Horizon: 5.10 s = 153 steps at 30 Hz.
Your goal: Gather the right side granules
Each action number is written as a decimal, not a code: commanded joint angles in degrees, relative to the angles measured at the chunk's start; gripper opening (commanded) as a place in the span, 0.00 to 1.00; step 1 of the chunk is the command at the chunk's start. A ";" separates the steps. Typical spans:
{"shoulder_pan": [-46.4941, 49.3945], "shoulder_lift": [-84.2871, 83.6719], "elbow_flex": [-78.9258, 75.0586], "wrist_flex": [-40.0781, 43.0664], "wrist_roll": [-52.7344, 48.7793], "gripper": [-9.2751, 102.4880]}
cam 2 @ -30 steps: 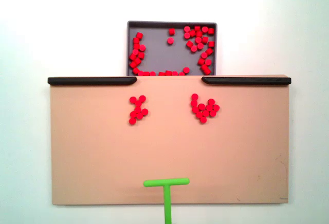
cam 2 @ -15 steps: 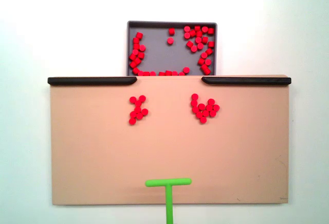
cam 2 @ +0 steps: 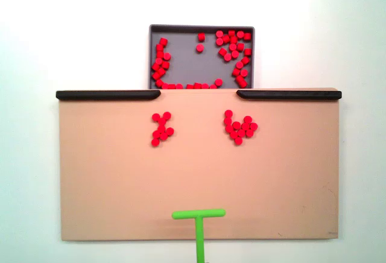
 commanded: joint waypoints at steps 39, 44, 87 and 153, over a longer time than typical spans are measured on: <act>23.03 -40.52 -37.71 -0.35 -108.54 0.08; 23.20 -45.00 -42.80 -0.44 -114.87 0.08; 15.91 -55.37 -49.75 -3.87 -105.56 0.08; 0.44 0.00 -2.72 -2.99 2.29 0.08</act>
